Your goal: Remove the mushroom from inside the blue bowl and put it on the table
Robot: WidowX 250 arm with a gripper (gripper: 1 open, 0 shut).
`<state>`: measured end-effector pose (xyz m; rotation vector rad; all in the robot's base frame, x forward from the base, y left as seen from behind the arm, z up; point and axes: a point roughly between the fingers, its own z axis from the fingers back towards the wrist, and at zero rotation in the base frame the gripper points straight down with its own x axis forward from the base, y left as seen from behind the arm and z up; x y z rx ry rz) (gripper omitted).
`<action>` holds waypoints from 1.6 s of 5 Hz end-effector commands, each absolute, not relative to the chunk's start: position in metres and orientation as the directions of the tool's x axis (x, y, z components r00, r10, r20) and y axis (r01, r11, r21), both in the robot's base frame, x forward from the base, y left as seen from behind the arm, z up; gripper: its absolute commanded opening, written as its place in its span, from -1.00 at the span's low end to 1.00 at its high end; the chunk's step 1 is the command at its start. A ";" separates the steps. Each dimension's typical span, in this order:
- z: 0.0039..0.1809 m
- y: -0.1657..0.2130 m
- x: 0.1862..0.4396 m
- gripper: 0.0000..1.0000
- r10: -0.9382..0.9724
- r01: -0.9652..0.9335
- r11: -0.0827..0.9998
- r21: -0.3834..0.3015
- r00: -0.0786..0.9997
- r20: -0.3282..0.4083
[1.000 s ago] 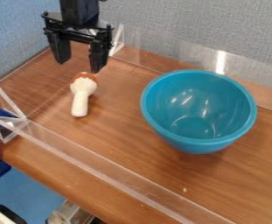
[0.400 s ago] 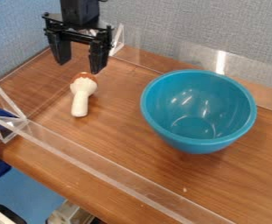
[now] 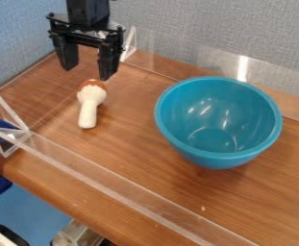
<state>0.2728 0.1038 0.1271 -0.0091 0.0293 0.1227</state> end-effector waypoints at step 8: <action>0.158 0.111 0.274 1.00 0.128 -0.129 0.991 0.027 0.990 0.053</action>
